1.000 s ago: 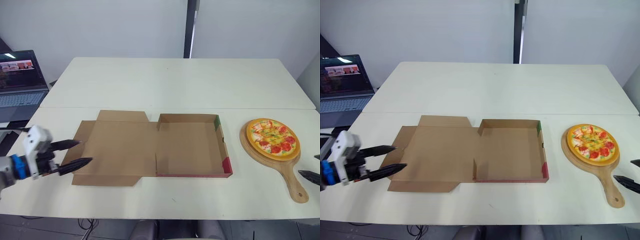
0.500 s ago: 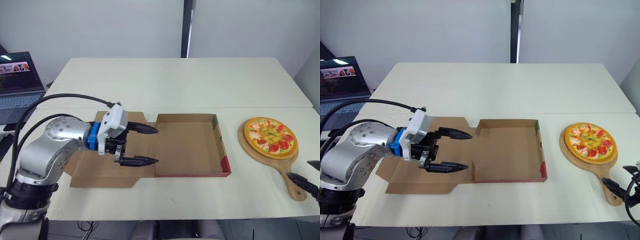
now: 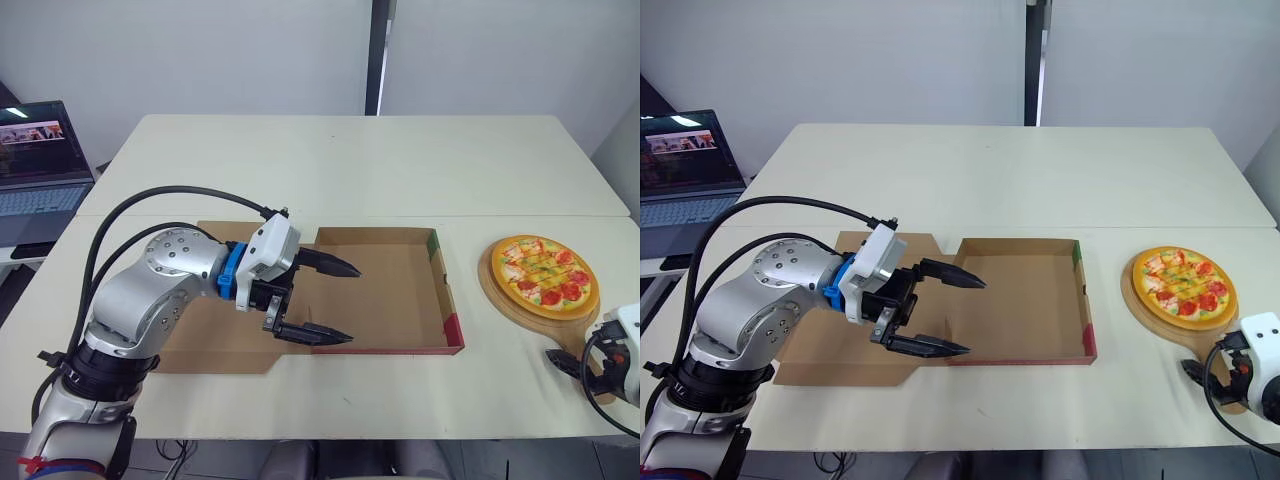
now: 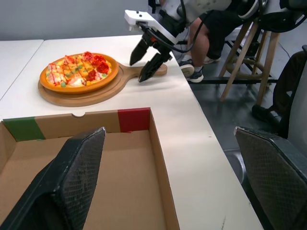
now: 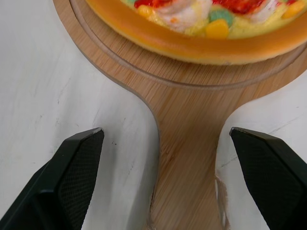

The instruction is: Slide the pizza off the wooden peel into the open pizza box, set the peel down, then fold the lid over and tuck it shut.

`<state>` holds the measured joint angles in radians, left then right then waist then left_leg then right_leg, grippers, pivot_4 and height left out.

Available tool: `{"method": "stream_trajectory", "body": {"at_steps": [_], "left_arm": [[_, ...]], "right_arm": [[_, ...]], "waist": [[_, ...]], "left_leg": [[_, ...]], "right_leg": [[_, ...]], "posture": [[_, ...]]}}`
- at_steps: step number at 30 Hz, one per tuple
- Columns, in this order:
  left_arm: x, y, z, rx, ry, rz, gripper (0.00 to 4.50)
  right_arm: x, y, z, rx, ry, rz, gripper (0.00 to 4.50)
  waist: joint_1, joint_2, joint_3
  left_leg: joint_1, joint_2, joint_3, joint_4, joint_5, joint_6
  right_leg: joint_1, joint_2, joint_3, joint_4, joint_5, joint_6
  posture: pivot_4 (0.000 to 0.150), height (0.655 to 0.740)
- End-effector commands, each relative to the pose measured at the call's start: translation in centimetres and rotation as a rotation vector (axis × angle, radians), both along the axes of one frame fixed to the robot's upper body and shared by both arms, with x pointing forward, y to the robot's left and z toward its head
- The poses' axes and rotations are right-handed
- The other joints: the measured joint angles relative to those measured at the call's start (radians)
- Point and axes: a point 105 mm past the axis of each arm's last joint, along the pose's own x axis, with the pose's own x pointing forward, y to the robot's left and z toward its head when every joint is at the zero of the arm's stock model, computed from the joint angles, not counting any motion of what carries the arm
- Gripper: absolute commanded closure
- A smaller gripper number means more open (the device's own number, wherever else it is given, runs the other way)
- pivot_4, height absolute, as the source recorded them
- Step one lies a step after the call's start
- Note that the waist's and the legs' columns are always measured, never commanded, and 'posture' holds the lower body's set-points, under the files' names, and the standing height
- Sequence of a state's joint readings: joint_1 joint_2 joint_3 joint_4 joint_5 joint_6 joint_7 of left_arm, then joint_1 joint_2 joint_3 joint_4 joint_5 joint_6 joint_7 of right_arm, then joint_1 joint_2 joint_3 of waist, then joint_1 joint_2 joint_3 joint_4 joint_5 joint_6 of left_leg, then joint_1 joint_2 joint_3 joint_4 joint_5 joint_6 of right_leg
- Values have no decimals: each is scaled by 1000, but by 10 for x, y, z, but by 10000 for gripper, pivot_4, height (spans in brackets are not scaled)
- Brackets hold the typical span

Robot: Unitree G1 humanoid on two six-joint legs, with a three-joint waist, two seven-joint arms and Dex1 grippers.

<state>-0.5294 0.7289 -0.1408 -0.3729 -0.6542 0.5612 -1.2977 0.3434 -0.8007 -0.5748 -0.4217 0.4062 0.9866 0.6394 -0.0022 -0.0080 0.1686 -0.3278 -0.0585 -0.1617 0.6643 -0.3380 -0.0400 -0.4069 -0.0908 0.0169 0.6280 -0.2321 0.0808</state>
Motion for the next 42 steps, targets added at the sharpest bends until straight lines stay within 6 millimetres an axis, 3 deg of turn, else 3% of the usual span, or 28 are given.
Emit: {"method": "stream_trajectory", "body": {"at_steps": [1, 8, 11, 17, 19, 31, 36, 42], "left_arm": [[2, -3, 2, -4, -46, -1, 162], [4, -4, 1, -10, -58, 3, 162], [5, -5, 1, -13, -63, 4, 0], [9, -3, 4, -19, -76, 23, 0], [10, -2, 4, -19, -80, 32, 0], [20, 19, 16, -49, -83, 185, 0], [21, 34, 21, -49, -77, 261, 0], [16, 49, 16, -7, -78, 322, 0]], "right_arm": [[6, -2, 2, 2, -16, 17, 0], [15, -4, -10, 62, 11, 40, 0], [19, -6, -15, 74, 13, 33, 5614], [18, -4, -18, 91, -6, 26, 26008], [21, -4, -14, 83, -51, 22, 29530], [40, 3, 32, 3, -396, 32, 29522], [45, 7, 53, -38, -420, 112, 29522], [52, 23, 85, -73, -409, 308, 29522]], "waist": [[-1, 0, 0], [-5, -5, -1], [-6, -7, -2], [-9, -10, -4], [-10, -11, -4], [-30, -7, -2], [-25, 7, 4], [-26, 10, 7]], "left_leg": [[0, 0, 0, 0, 0, 0], [1, 1, 0, 1, 0, 0], [1, 1, 1, 1, 0, 0], [1, 2, 0, 1, 0, 0], [1, 2, 0, 1, 0, 0], [1, 2, 1, 1, 0, 0], [-1, 1, 1, 1, 0, 0], [-2, 1, 1, -1, 1, -2]], "right_leg": [[0, 0, 0, 0, 0, 0], [1, 1, 0, 0, 0, 0], [1, 1, 0, 0, 1, 1], [1, 2, 0, 0, 2, 0], [1, 2, 0, 0, 2, 0], [0, 2, 1, 0, 2, 0], [-3, 2, 2, 1, 2, -1], [-5, 1, 1, 1, 2, -1]], "posture": [[1500, 7400], [1500, 7400], [1500, 7400], [1500, 7400], [1500, 7400], [1500, 7400], [1500, 7400], [1500, 7400]]}}
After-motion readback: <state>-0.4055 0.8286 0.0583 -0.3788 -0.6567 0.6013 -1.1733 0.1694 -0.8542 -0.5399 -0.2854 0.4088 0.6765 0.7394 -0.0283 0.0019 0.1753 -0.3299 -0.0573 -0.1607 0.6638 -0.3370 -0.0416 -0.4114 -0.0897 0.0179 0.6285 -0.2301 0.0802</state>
